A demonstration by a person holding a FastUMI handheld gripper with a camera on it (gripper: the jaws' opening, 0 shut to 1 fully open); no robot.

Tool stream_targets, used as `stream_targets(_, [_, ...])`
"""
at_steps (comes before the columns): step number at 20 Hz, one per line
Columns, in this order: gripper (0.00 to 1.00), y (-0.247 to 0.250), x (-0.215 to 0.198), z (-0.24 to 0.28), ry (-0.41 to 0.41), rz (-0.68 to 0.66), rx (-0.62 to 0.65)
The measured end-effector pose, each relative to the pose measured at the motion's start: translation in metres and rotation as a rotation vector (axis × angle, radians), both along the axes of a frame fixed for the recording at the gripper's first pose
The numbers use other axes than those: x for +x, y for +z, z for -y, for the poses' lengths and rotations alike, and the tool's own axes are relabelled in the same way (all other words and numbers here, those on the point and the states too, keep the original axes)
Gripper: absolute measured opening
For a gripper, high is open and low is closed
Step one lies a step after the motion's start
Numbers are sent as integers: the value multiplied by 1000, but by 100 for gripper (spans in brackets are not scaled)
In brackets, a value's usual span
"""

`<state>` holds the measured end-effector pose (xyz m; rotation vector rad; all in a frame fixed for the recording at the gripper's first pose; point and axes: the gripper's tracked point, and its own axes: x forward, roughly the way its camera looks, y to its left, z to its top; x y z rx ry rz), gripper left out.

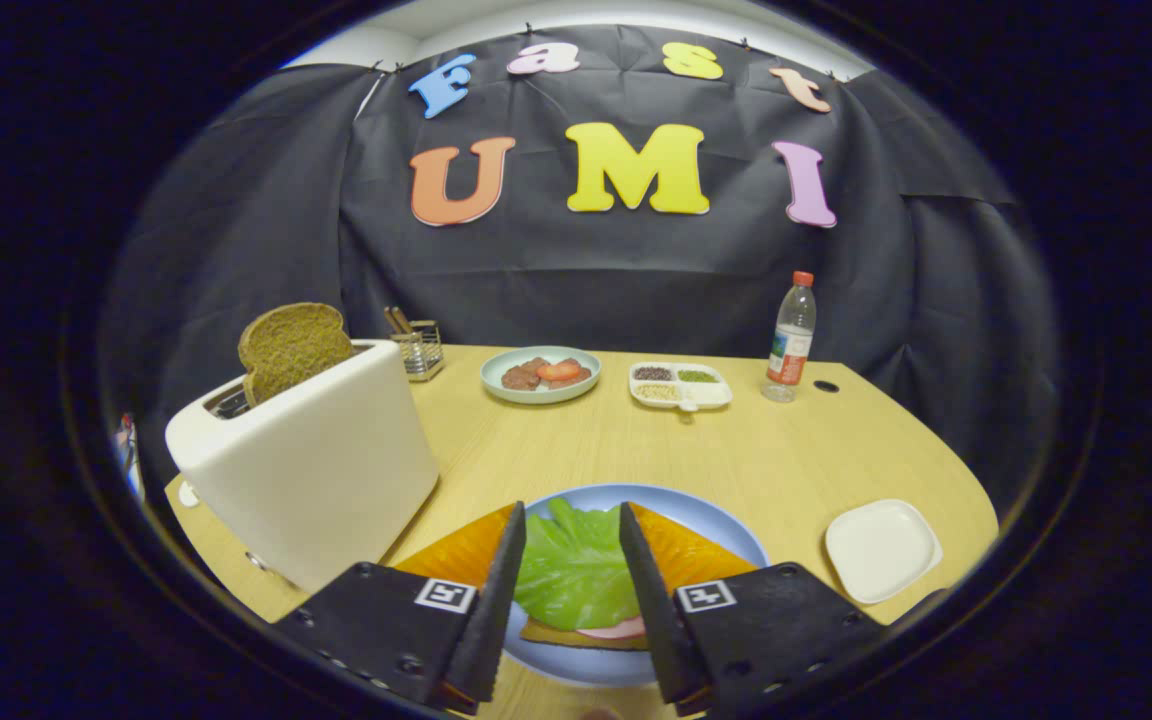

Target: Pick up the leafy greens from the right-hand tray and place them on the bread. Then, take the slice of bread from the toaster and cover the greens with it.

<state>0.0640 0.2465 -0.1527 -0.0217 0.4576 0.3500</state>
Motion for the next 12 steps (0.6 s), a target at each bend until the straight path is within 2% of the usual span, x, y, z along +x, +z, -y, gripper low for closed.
stream_targets(1, [68, 10, -1, 4, -14, 33, 4])
stream_targets(3, [84, 35, -5, 10, -36, 102, 18])
stream_targets(5, [95, 64, -11, 13, -58, 168, 45])
stream_targets(6, [98, 80, -15, 15, -74, 205, 58])
stream_targets(8, [98, 112, -22, 13, -93, 272, 79])
stream_targets(12, [98, 160, -34, -21, -74, 319, 127])
